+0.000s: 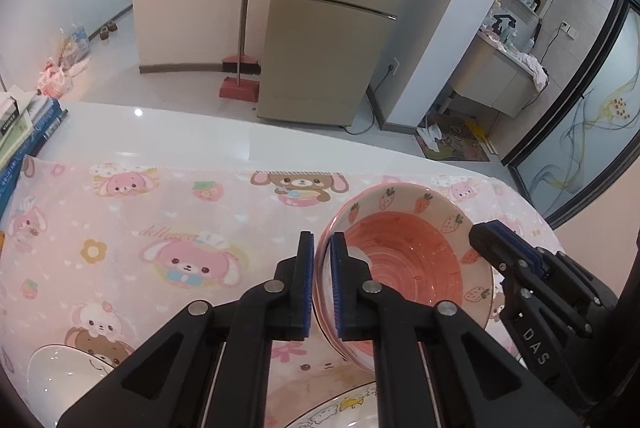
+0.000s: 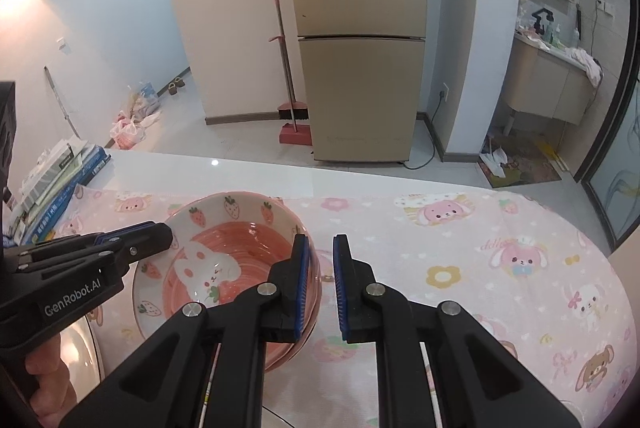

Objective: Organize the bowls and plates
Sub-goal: 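Lower the left gripper's bowl onto the stack and open while the right gripper stacks its bowl, then raise both open grippers away from the stacked pink bowls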

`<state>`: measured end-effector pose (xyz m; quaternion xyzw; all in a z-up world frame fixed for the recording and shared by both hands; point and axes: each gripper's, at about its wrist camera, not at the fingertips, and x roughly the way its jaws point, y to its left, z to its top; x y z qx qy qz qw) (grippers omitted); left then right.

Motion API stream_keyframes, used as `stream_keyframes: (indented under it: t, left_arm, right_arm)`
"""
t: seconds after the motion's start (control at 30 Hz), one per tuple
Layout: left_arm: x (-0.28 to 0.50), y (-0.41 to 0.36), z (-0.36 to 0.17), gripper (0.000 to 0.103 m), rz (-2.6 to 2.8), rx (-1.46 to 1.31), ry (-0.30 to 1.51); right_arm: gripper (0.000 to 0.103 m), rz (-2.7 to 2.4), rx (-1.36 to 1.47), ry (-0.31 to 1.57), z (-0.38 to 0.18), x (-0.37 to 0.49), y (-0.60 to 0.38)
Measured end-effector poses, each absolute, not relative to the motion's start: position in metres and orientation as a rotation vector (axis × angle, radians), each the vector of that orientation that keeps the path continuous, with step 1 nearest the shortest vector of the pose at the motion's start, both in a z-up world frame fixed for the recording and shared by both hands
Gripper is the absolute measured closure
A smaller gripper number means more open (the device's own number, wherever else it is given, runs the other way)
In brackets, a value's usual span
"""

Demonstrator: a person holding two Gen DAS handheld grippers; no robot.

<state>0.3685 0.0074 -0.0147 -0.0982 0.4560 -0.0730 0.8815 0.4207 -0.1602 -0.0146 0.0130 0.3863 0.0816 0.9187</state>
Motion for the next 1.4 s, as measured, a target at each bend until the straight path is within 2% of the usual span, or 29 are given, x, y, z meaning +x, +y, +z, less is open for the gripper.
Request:
stream_keyframes:
  t: [0.03, 0.07, 0.13, 0.17, 0.23, 0.27, 0.3, 0.4, 0.47, 0.53, 0.67, 0.8, 0.87, 0.97, 1.23, 1.4]
  left_arm:
    - [0.367, 0.005, -0.012, 0.084, -0.136, -0.181, 0.930]
    - [0.365, 0.004, -0.008, 0.067, -0.121, -0.155, 0.906]
    - [0.360, 0.003, 0.000, 0.043, -0.105, -0.142, 0.859]
    - [0.358, 0.005, 0.004, 0.042, -0.108, -0.152, 0.835]
    - [0.354, 0.008, 0.014, 0.038, -0.125, -0.167, 0.808]
    - [0.353, 0.010, 0.019, 0.031, -0.130, -0.170, 0.792]
    - [0.349, 0.011, 0.025, 0.028, -0.126, -0.169, 0.766]
    - [0.340, 0.013, 0.043, 0.019, -0.112, -0.147, 0.700]
    - [0.332, 0.014, 0.055, 0.009, -0.127, -0.139, 0.659]
    - [0.325, 0.015, 0.067, 0.006, -0.127, -0.134, 0.621]
    - [0.310, 0.014, 0.085, 0.004, -0.127, -0.112, 0.565]
    - [0.294, 0.016, 0.103, 0.001, -0.155, -0.121, 0.508]
    - [0.284, 0.015, 0.112, 0.001, -0.164, -0.115, 0.478]
    - [0.264, 0.016, 0.126, 0.001, -0.165, -0.106, 0.413]
    - [0.212, 0.027, 0.164, 0.001, -0.184, -0.131, 0.246]
    - [0.193, 0.027, 0.178, 0.001, -0.187, -0.113, 0.208]
  right_arm:
    - [0.089, 0.165, 0.035, 0.794, -0.016, 0.421, -0.163]
    - [0.089, 0.160, 0.044, 0.789, -0.013, 0.421, -0.165]
    - [0.089, 0.148, 0.054, 0.779, -0.009, 0.420, -0.170]
    - [0.087, 0.146, 0.067, 0.775, -0.005, 0.418, -0.173]
    - [0.070, 0.144, 0.095, 0.776, 0.000, 0.416, -0.179]
    - [0.052, 0.129, 0.105, 0.785, 0.004, 0.415, -0.183]
    - [0.048, 0.103, 0.106, 0.802, 0.008, 0.414, -0.186]
    - [0.048, 0.109, 0.110, 0.768, 0.025, 0.404, -0.193]
    - [0.046, 0.105, 0.110, 0.741, 0.036, 0.397, -0.196]
    - [0.040, 0.104, 0.114, 0.702, 0.048, 0.388, -0.200]
    - [0.038, 0.085, 0.094, 0.655, 0.068, 0.373, -0.208]
    - [0.027, 0.042, 0.109, 0.584, 0.089, 0.352, -0.219]
    - [0.026, 0.025, 0.101, 0.542, 0.101, 0.340, -0.223]
    - [0.015, 0.027, 0.105, 0.484, 0.116, 0.323, -0.224]
    - [0.015, 0.074, 0.153, 0.340, 0.154, 0.278, -0.229]
    - [0.015, -0.001, 0.046, 0.188, 0.173, 0.239, -0.219]
